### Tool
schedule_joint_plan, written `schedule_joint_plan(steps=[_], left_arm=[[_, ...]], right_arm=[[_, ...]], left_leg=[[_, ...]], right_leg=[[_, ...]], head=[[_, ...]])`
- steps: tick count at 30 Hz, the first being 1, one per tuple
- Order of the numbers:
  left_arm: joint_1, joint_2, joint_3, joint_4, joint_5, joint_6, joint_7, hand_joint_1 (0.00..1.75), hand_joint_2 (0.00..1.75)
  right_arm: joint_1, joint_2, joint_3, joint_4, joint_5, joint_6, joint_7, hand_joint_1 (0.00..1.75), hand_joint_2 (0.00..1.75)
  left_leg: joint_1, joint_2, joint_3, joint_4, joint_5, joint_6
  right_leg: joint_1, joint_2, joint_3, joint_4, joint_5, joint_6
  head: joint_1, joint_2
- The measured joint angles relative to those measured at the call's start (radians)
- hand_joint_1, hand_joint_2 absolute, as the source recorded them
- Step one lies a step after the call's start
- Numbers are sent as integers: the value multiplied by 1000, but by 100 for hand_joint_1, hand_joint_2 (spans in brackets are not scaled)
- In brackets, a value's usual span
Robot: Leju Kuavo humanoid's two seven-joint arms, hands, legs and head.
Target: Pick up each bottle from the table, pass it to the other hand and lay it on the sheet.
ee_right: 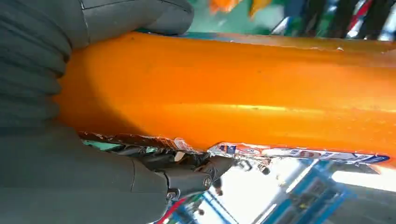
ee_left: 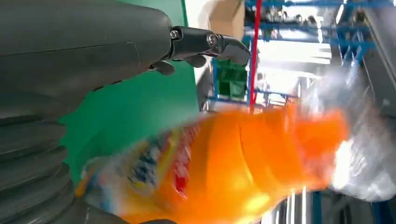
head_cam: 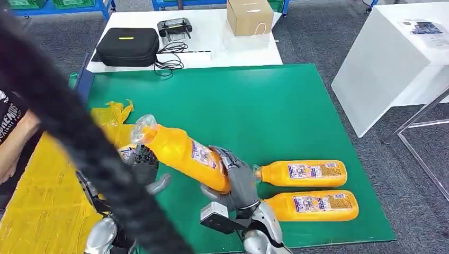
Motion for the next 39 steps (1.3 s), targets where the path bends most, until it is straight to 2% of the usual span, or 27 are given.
schedule_joint_plan(steps=[9,16,17,18,33,34,35,39], left_arm=[[-35,0,-37,47,29,3,-4,0,175],[-40,1,-38,69,40,2,-9,0,175],[-40,1,-38,70,41,2,-10,77,175],[-40,1,-38,71,43,2,-11,175,175],[-36,1,-37,70,63,38,-35,175,175],[-36,1,-37,70,61,38,-39,175,175],[-36,1,-37,69,60,38,-41,175,175],[-37,2,-37,60,48,41,-64,175,175]], right_arm=[[-60,23,107,123,12,-5,-18,175,175],[-100,29,140,184,27,-21,-16,175,175],[-103,29,143,189,26,-21,-15,175,175],[-106,29,145,193,25,-20,-11,175,175],[-129,30,168,231,-11,-16,3,175,175],[-128,30,168,230,-16,-16,1,152,175],[-128,30,168,230,-20,-16,-1,2,175],[-117,30,167,218,-43,-26,-20,0,175]], left_leg=[[0,0,0,0,0,0],[0,0,0,0,0,0],[0,0,0,0,0,0],[0,0,0,0,0,0],[0,0,0,0,0,0],[0,0,0,0,0,0],[0,0,0,0,0,0],[0,0,0,0,0,0]], right_leg=[[0,0,0,0,0,0],[0,0,0,0,0,0],[0,0,0,0,0,0],[0,0,0,0,0,0],[0,0,-1,0,0,0],[0,0,-1,0,0,0],[0,0,-1,0,0,0],[0,0,-1,0,0,0]], head=[[0,0],[0,0],[0,0],[0,0],[0,0],[0,0],[0,0],[0,0]])
